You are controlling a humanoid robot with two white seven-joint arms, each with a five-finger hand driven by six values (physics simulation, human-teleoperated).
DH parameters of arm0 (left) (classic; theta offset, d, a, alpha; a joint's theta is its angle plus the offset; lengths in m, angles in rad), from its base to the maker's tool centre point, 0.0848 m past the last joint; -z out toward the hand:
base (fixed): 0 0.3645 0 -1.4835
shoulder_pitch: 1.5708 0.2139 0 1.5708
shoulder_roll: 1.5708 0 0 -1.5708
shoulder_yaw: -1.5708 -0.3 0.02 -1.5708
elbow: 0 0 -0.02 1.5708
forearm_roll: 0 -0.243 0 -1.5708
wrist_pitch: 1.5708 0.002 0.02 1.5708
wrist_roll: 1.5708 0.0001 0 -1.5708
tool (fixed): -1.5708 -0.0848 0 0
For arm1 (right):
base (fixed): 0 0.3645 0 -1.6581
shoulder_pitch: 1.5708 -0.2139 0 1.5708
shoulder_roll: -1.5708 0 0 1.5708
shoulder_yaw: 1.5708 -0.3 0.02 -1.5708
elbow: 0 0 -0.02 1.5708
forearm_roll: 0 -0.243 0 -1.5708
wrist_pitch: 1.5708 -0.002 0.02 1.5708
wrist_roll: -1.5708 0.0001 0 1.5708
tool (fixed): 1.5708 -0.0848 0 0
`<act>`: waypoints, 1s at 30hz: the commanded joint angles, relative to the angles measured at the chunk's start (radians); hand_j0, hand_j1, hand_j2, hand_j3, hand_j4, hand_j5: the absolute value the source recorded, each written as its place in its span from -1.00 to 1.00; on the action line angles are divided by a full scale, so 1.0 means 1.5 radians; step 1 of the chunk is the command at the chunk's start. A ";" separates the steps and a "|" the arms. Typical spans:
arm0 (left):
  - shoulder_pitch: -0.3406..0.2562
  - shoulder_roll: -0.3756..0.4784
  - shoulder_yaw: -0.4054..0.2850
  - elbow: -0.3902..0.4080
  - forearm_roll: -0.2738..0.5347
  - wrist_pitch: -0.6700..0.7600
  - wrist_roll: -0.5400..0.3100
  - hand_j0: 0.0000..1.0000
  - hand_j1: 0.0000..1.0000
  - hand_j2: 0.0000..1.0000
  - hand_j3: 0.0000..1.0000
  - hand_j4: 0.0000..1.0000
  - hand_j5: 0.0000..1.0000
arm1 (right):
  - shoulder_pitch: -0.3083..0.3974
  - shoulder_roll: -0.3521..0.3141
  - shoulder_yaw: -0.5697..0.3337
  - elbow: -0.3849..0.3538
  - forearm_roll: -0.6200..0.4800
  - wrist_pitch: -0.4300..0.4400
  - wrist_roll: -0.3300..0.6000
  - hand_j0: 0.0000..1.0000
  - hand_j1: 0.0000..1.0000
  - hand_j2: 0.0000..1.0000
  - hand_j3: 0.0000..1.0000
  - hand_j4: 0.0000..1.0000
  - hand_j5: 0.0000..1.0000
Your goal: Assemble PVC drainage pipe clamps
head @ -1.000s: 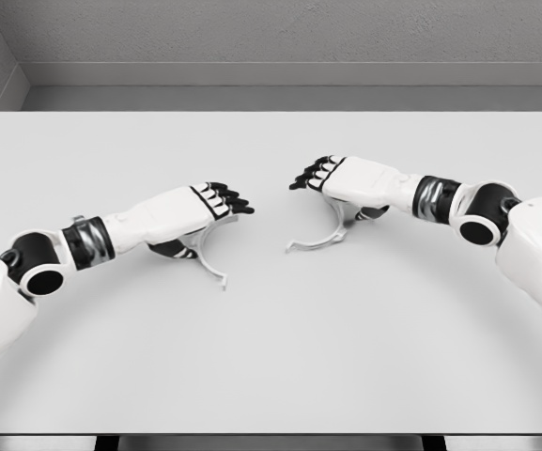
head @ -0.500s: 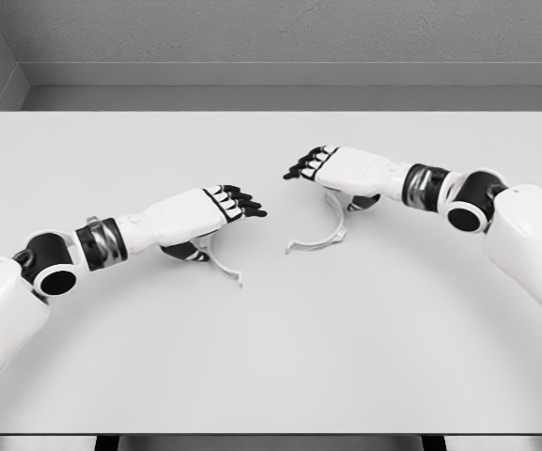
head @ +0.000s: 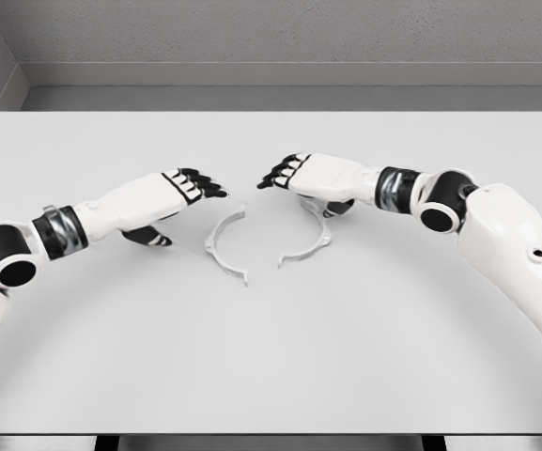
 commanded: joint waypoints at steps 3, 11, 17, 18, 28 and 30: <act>0.000 0.027 0.017 0.014 0.023 0.001 0.002 1.00 1.00 1.00 1.00 1.00 1.00 | 0.001 0.004 0.000 -0.038 -0.004 0.022 0.008 1.00 1.00 1.00 1.00 1.00 1.00; 0.005 0.026 0.016 0.011 0.028 0.001 0.002 1.00 1.00 1.00 1.00 1.00 1.00 | 0.004 0.004 0.014 -0.086 -0.006 0.046 0.022 1.00 1.00 1.00 1.00 1.00 1.00; 0.005 0.022 0.014 0.010 0.028 0.001 0.001 1.00 1.00 1.00 1.00 1.00 1.00 | 0.003 -0.002 0.010 -0.085 -0.006 0.047 0.021 1.00 1.00 1.00 1.00 1.00 1.00; 0.005 0.021 0.014 0.009 0.028 0.001 0.001 1.00 1.00 1.00 1.00 1.00 1.00 | 0.004 -0.005 0.008 -0.084 -0.006 0.047 0.020 1.00 1.00 1.00 1.00 1.00 1.00; 0.000 -0.030 -0.001 0.026 0.020 0.001 -0.002 1.00 1.00 1.00 1.00 1.00 1.00 | 0.056 -0.129 -0.020 -0.189 -0.014 0.045 0.019 1.00 1.00 1.00 1.00 1.00 1.00; -0.002 -0.042 -0.006 0.031 0.019 0.001 -0.003 1.00 1.00 1.00 1.00 1.00 1.00 | 0.066 -0.151 -0.022 -0.213 -0.015 0.045 0.019 1.00 1.00 1.00 1.00 1.00 1.00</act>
